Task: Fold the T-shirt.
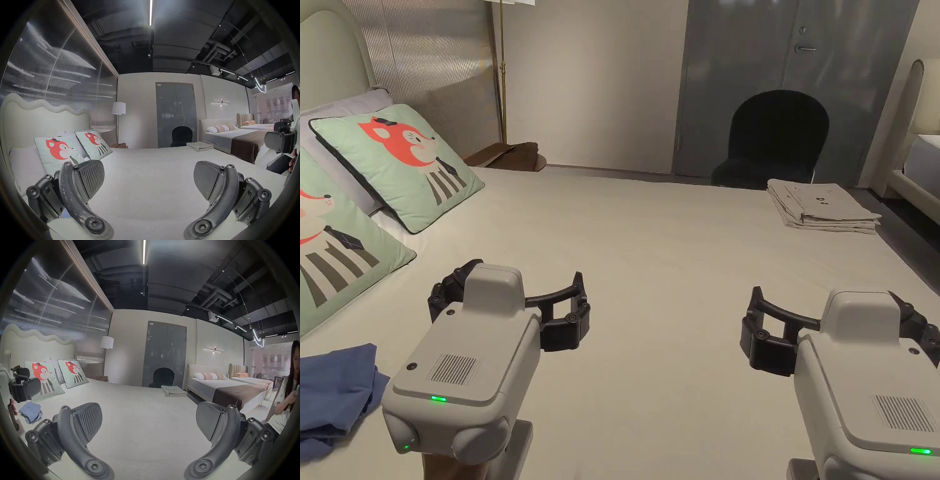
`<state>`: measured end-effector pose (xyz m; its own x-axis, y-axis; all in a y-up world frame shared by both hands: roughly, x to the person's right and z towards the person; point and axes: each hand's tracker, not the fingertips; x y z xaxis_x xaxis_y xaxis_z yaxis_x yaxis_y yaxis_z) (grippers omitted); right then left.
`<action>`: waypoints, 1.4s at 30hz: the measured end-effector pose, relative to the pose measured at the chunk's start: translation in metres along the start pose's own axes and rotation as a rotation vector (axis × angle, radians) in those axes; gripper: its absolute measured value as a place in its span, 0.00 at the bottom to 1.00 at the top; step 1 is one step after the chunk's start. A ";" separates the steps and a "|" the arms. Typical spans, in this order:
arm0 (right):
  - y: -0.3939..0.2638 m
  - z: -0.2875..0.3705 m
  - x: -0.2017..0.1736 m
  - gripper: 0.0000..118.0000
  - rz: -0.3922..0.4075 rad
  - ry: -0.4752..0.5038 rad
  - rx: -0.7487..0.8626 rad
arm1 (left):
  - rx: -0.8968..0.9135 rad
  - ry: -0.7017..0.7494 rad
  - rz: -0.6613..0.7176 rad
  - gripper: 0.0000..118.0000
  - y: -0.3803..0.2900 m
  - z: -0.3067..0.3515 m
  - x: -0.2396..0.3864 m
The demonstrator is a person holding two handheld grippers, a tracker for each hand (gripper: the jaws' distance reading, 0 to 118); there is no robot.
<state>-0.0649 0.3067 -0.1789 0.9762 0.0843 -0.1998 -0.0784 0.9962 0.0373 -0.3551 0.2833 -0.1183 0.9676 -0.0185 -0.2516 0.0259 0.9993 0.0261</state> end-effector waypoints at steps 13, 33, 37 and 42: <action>-0.001 -0.001 0.000 0.97 0.001 0.008 -0.004 | -0.010 -0.003 -0.005 0.93 -0.001 -0.001 0.002; 0.001 -0.002 0.000 0.97 0.002 0.013 0.007 | -0.006 0.002 -0.005 0.93 0.000 -0.002 0.001; 0.002 -0.002 0.001 0.97 0.002 0.012 0.006 | -0.006 0.004 -0.006 0.93 0.001 -0.002 0.000; 0.002 -0.003 0.000 0.97 0.003 0.014 0.003 | -0.007 0.006 -0.006 0.93 0.001 -0.003 0.000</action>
<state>-0.0651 0.3084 -0.1814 0.9731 0.0879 -0.2130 -0.0810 0.9959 0.0413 -0.3557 0.2847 -0.1210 0.9660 -0.0248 -0.2572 0.0305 0.9994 0.0181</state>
